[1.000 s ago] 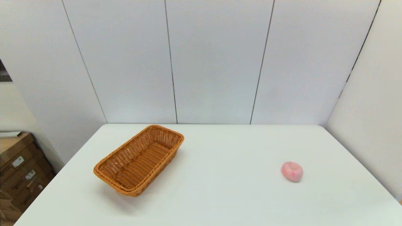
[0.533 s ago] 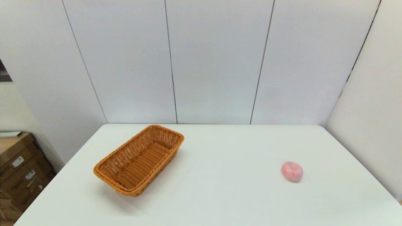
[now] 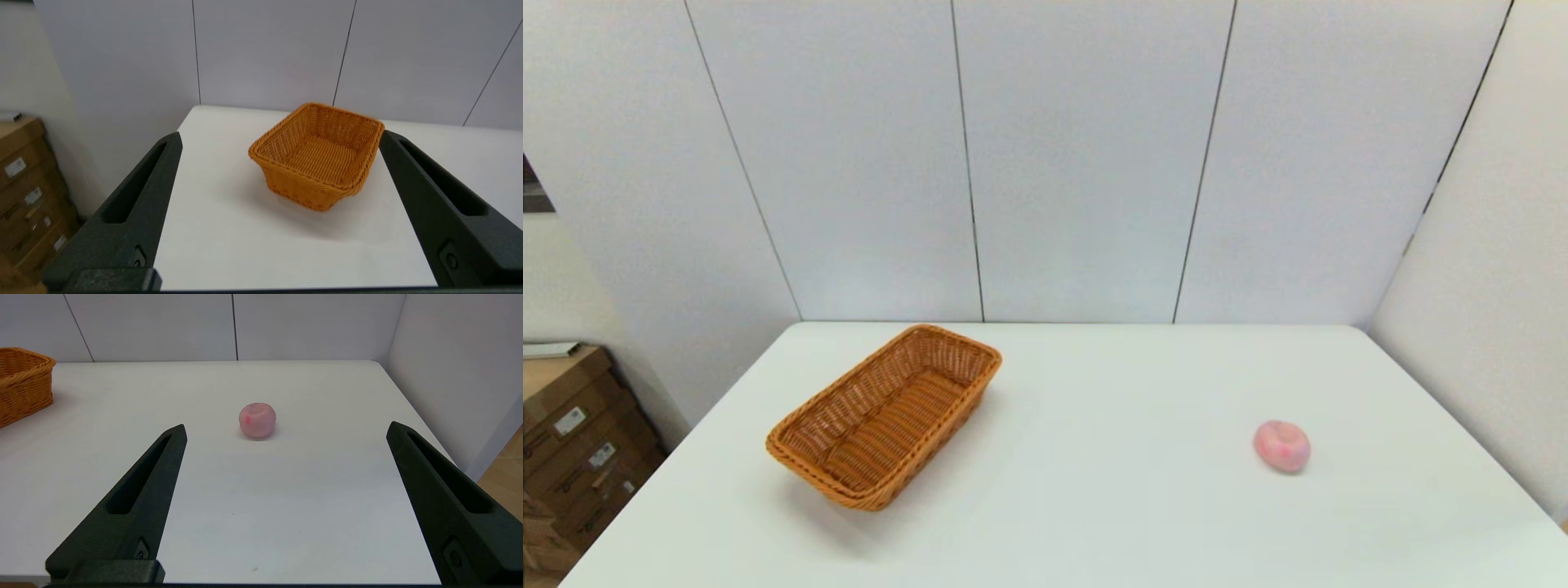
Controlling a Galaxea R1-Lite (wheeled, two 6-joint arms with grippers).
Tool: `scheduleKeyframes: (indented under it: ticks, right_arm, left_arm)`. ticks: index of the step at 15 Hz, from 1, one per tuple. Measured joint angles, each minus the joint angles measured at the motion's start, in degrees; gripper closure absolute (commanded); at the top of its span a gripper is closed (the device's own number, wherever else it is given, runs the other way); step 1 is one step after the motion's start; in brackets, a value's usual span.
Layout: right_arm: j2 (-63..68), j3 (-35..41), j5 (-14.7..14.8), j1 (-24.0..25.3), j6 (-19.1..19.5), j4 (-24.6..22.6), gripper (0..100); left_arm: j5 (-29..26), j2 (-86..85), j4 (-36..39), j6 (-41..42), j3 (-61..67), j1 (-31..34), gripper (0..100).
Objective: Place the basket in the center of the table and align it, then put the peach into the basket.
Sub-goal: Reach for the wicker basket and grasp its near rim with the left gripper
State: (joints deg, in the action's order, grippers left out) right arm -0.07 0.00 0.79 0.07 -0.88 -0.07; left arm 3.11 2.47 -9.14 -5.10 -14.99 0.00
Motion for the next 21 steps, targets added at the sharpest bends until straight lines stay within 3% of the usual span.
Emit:
scheduleKeyframes:
  ticks: [4,9,15,21]
  right_arm:
    - [0.00,0.00,-0.02,0.00,0.00,0.00,0]
    - [0.00,0.00,-0.02,0.00,-0.02,0.00,0]
    - [0.00,0.00,-0.02,0.00,0.09,0.00,0]
    - [0.00,0.00,-0.02,0.00,0.04,0.00,0]
  left_arm:
    - [0.11,10.62,-5.74,-3.80,-5.38,0.21,0]
    - [-0.39,30.77,-6.56,-20.11,-12.59,0.30,0]
    - [-5.85,54.42,-7.28,-37.49,-17.42,0.02,0]
    - [-9.01,77.20,-9.24,-46.41,-24.37,-2.45,0]
